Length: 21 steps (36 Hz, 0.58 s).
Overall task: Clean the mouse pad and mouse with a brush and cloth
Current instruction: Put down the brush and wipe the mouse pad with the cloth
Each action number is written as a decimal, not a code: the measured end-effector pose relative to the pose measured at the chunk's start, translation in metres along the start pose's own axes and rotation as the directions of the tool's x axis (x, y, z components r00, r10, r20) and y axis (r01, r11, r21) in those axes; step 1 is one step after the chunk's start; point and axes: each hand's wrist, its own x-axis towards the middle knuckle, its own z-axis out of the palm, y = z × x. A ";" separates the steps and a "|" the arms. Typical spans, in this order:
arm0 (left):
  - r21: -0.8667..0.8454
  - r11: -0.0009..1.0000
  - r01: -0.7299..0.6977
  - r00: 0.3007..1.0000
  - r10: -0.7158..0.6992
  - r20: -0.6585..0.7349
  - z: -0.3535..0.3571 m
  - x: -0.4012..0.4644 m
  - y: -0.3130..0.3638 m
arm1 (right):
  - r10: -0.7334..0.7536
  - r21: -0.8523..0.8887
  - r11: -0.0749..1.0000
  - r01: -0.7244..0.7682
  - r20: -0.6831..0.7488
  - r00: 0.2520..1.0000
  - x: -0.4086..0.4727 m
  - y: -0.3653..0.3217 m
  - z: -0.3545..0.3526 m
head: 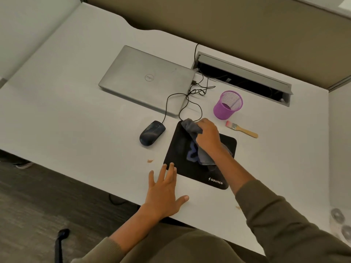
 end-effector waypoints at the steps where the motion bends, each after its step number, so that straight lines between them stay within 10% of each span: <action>1: -0.001 1.000 0.002 1.000 -0.002 0.000 0.000 0.000 0.000 | -0.003 -0.037 0.999 0.001 -0.061 0.998 0.002 0.002 0.002; 7: 0.028 1.000 -0.003 1.000 0.003 -0.005 0.000 0.001 -0.005 | -0.124 -0.311 0.916 0.252 0.380 0.917 -0.010 -0.034 0.026; 12: 0.030 0.999 -0.016 1.000 0.016 0.006 -0.002 -0.001 -0.005 | -0.321 -0.248 0.869 0.427 0.373 0.870 -0.053 -0.009 0.035; 18: 0.009 0.999 -0.034 0.999 0.034 0.007 -0.004 -0.002 -0.006 | -0.126 -0.085 0.988 0.126 0.012 0.992 -0.009 -0.001 -0.001; 21: 0.027 0.999 -0.041 0.999 0.040 0.019 -0.003 -0.002 -0.008 | -0.124 -0.216 0.966 0.143 0.099 0.987 -0.020 -0.014 0.013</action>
